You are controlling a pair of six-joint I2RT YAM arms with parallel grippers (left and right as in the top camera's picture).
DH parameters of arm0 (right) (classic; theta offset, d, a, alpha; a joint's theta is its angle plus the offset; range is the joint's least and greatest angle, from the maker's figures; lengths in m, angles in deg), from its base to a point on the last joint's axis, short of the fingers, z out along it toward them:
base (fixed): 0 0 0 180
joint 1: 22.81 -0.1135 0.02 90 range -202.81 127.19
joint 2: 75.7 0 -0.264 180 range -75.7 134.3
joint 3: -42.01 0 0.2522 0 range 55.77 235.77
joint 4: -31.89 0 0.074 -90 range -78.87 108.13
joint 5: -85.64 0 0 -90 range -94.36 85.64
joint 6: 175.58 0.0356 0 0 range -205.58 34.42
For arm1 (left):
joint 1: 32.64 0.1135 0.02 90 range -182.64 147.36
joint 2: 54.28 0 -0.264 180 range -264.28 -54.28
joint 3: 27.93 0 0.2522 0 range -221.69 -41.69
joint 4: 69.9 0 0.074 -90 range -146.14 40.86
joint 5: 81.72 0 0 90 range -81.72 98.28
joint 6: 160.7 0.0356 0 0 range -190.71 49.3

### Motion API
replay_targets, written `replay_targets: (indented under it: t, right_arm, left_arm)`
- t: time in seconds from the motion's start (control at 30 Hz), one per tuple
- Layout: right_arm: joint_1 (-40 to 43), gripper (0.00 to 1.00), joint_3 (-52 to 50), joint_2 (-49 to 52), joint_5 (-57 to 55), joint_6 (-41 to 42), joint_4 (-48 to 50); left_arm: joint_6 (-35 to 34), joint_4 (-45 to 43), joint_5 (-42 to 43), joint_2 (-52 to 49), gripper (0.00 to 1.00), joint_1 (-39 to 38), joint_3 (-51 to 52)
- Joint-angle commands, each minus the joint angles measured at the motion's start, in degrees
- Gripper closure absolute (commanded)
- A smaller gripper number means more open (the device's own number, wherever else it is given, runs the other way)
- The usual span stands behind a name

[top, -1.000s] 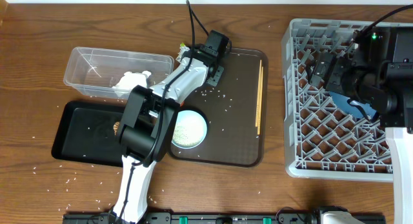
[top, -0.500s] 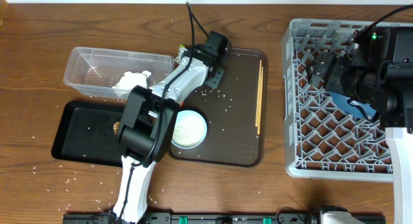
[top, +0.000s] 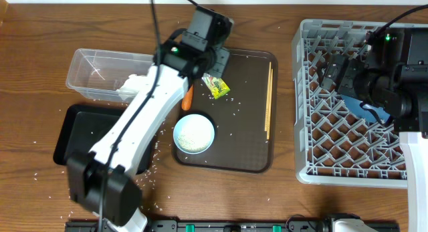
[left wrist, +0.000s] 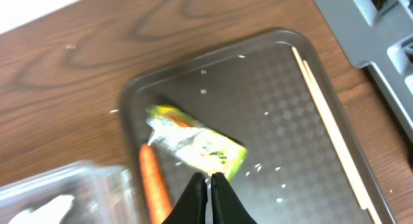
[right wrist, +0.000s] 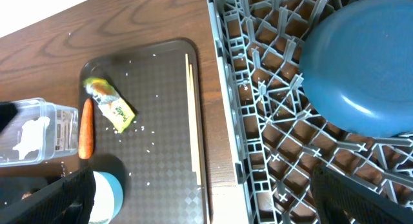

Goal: Sort waste into correct bins and load items into the dishwasher rack
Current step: 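Grasp the yellow wrapper with the left gripper and lift it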

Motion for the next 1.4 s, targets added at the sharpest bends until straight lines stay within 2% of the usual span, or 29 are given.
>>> replay_targets:
  t: [0.0, 0.13, 0.17, 0.2, 0.23, 0.3, 0.43, 0.67, 0.87, 1.0, 1.07, 1.2, 1.27, 1.37]
  right_arm:
    - [0.3, 0.01, 0.2, 0.3, 0.4, 0.7, 0.0]
    - [0.3, 0.01, 0.2, 0.3, 0.4, 0.7, 0.0]
    - [0.3, 0.01, 0.2, 0.3, 0.4, 0.7, 0.0]
    - [0.3, 0.01, 0.2, 0.3, 0.4, 0.7, 0.0]
    - [0.3, 0.01, 0.2, 0.3, 0.4, 0.7, 0.0]
    - [0.3, 0.01, 0.2, 0.3, 0.4, 0.7, 0.0]
    - [0.3, 0.01, 0.2, 0.3, 0.4, 0.7, -0.1]
    - [0.2, 0.01, 0.2, 0.3, 0.4, 0.7, -0.2]
    - [0.2, 0.01, 0.2, 0.3, 0.4, 0.7, -0.2]
    - [0.2, 0.01, 0.2, 0.3, 0.4, 0.7, -0.2]
    - [0.2, 0.01, 0.2, 0.3, 0.4, 0.7, -0.2]
    - [0.2, 0.01, 0.2, 0.3, 0.4, 0.7, -0.2]
    - [0.2, 0.01, 0.2, 0.3, 0.4, 0.7, -0.2]
    - [0.2, 0.01, 0.2, 0.3, 0.4, 0.7, -0.2]
  left_arm:
    - [-1.2, 2.8, -6.6, 2.3, 0.94, 2.1, -0.7]
    - [-1.2, 3.7, -3.7, 2.4, 0.94, 4.8, -0.5]
    - [-1.2, 3.1, -1.9, 1.9, 0.87, 5.0, -0.1]
    - [-1.2, 2.5, -0.4, 1.1, 0.71, 5.0, 0.4]
    - [-1.3, 1.9, 1.1, 0.1, 0.64, 5.0, 0.9]
    - [-1.4, 0.8, 5.0, -2.8, 0.51, 4.6, 1.9]
    - [-2.4, 0.0, 7.8, -9.5, 0.35, 3.1, 2.1]
    - [-7.4, -5.4, 7.5, -20.1, 0.34, 2.6, 2.1]
    - [-7.6, -11.3, 5.9, -23.7, 0.34, 2.5, 2.1]
    - [-7.6, -14.3, 5.6, -25.4, 0.34, 2.5, 2.1]
    - [-7.6, -16.2, 5.6, -26.3, 0.38, 2.5, 2.1]
    - [-7.6, -18.3, 5.6, -27.1, 0.77, 2.5, 2.1]
    - [-7.6, -18.9, 5.6, -27.1, 0.93, 2.5, 2.1]
    - [-7.6, -18.8, 5.7, -26.3, 0.94, 2.5, 1.7]
